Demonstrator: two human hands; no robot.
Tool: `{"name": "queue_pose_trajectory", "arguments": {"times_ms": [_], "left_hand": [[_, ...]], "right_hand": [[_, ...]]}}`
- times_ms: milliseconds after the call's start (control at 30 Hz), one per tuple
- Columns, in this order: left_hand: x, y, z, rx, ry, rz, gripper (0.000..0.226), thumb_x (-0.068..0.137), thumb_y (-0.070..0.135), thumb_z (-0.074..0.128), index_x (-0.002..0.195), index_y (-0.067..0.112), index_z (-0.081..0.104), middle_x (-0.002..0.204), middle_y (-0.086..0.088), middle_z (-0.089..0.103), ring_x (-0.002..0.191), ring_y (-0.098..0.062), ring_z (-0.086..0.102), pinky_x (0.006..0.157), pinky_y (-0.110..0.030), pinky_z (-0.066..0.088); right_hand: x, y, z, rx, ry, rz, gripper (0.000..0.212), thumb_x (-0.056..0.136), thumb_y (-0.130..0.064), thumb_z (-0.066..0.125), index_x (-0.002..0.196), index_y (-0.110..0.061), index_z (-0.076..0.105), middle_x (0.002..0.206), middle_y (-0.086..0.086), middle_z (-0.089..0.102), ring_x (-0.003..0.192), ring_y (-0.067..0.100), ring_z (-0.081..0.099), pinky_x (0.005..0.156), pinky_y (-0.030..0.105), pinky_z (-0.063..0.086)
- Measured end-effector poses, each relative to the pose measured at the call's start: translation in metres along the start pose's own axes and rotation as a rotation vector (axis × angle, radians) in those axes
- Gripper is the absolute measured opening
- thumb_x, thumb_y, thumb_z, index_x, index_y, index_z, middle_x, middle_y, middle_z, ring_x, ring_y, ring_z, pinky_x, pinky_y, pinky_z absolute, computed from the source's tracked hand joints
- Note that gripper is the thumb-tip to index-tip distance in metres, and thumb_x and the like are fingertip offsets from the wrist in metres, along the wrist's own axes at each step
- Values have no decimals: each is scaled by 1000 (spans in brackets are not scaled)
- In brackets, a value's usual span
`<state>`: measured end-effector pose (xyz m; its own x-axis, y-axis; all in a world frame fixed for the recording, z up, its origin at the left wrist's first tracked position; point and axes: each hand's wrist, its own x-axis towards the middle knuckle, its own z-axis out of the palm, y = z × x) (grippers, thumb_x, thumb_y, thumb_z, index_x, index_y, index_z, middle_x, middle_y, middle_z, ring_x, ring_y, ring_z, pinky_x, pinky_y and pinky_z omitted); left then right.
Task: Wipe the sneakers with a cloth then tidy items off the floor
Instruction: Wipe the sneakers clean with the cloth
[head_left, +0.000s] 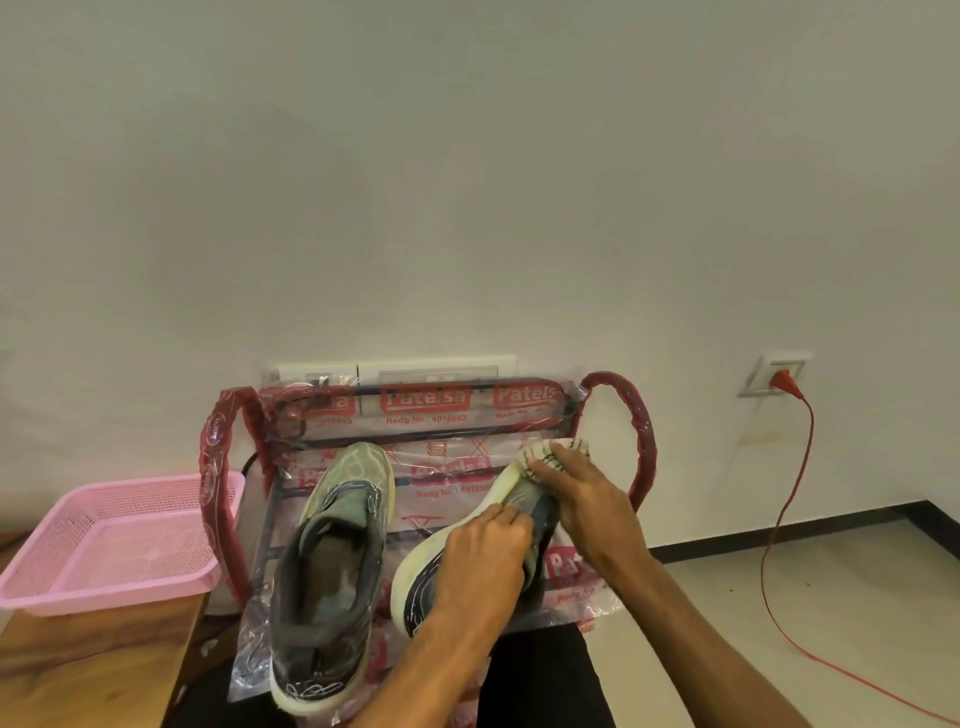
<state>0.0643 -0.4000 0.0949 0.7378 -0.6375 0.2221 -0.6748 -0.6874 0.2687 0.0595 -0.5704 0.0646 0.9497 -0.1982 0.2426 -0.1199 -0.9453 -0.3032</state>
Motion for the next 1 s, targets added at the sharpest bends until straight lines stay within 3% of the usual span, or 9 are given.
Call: {"name": "queue_pose_trajectory", "arguments": {"times_ms": [100,200,300,500,667,833,1000], "left_hand": [[1,4,-2,44,-6,33,37,91,5,52,126,15,58,128,-4,60,114,-20,58,89,-33,47],[5,1,-6,78,-30,-25,33,95,8,48,126,15,54,122,-7,60,108,-23,59,85,-32,46],[8,-4,-5,70,-20,-45,32,96,11,47,126,17,53,118,-6,62,105,-22,60,83,-32,46],[6,4,-3,97,-66,-38,31,96,10,48,126,13,54,120,-10,61,106,-25,59,85,-35,46],[11,-1,-2,34,-39,-55,30,95,14,51,125,18,55,116,-6,63,103,-22,61,85,-33,48],[8,3,-3,26,-25,-53,32,96,12,50,127,17,55,117,-6,63,103,-22,60,84,-32,47],[7,-5,-5,-15,9,-105,30,95,10,49,123,18,56,117,-3,62,105,-20,60,85,-30,47]], "right_hand": [[15,4,-7,-55,-2,148,47,97,-16,55,141,-33,48,155,2,35,139,27,38,109,45,40],[15,-13,-6,77,-59,106,44,96,-9,51,135,-31,56,150,1,42,136,27,41,109,45,39],[1,-14,-3,-6,-109,-52,42,97,-17,54,135,-34,55,153,-3,37,140,22,36,113,44,35],[8,2,-10,-85,-46,176,44,98,-18,53,140,-34,49,154,-1,36,137,24,40,109,42,39],[-9,-9,-4,60,-110,23,38,99,-18,52,134,-32,57,152,-4,40,138,21,40,115,39,34],[0,-5,-4,4,-24,149,43,97,-16,55,137,-32,53,151,0,42,133,23,46,108,40,41],[-11,-23,-2,120,-76,44,39,98,-12,51,130,-32,61,149,-6,45,137,21,41,113,38,34]]}}
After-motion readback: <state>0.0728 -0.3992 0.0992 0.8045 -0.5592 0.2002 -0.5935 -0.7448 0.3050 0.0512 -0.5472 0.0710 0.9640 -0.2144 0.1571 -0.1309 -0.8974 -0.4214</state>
